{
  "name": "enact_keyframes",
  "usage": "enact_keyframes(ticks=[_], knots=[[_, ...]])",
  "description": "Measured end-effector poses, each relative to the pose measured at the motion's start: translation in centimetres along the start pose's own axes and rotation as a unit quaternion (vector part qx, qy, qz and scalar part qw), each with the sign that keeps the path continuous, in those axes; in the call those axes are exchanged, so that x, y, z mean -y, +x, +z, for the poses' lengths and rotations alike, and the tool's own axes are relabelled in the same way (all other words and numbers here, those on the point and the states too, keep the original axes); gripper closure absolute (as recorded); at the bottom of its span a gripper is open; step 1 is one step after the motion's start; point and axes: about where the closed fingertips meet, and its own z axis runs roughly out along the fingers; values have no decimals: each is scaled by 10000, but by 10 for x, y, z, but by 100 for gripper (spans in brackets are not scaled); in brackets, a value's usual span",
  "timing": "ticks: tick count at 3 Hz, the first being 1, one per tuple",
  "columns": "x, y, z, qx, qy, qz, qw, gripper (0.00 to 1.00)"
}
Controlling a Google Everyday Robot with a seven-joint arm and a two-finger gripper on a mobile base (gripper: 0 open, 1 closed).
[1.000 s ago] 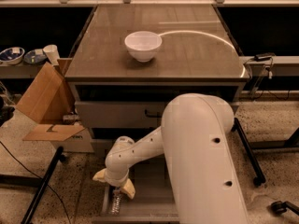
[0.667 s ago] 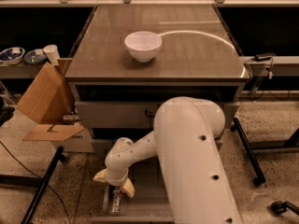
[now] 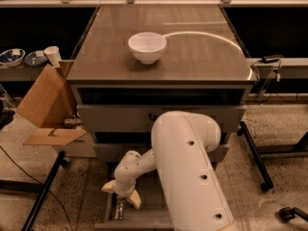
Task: Pick water bottle from middle drawer and place on counter
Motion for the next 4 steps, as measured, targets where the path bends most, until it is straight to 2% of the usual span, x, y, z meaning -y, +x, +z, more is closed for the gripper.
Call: enact_keyframes(ticks=[2,3,4], knots=[[-15,-2,68,-32,244,-3,9997,0],[-14,-3,87,-99,303,-56,9995,0],[-18,5,94,-299,229,33,9993,0]])
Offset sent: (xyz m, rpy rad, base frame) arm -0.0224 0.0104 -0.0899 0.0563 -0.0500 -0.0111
